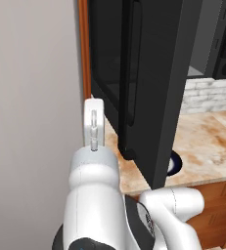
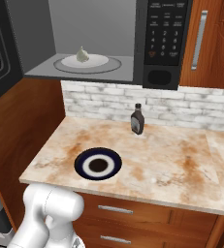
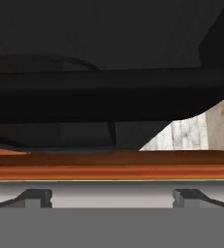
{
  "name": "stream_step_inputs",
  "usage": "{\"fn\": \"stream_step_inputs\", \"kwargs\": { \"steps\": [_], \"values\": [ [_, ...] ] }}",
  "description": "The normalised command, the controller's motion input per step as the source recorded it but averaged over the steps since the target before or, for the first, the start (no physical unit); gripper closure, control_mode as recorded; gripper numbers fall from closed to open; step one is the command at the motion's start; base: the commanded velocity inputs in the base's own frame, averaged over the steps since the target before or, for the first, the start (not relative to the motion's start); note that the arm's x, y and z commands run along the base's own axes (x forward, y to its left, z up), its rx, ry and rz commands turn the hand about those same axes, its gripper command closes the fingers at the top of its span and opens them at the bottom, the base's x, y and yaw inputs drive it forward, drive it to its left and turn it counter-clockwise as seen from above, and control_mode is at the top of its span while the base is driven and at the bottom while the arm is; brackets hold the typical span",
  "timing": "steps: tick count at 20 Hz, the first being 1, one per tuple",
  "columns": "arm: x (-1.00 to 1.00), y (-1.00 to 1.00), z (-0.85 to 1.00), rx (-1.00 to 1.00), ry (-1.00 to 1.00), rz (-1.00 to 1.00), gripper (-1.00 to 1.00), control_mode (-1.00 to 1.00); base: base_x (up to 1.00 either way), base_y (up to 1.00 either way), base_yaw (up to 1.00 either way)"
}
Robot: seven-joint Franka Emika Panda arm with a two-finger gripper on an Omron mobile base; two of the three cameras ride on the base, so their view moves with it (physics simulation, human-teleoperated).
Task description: Pick the garlic from the counter and place it in the microwave. Then turn on the microwave.
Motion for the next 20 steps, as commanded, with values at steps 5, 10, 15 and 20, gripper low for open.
{"fn": "stream_step_inputs", "kwargs": {
  "steps": [5,10,15,20],
  "values": [
    [0.16,0.02,-0.01,0.00,0.00,-0.02,-1.00,-1.00,0.00,0.00,0.00],
    [0.01,0.00,0.00,0.00,0.00,-0.03,-1.00,-1.00,0.00,0.00,0.00],
    [0.00,0.00,0.00,0.00,0.00,-0.03,-1.00,-1.00,0.00,0.00,0.00],
    [0.00,-0.01,0.01,0.00,0.00,-0.03,-1.00,-1.00,0.00,0.00,0.00]
  ]
}}
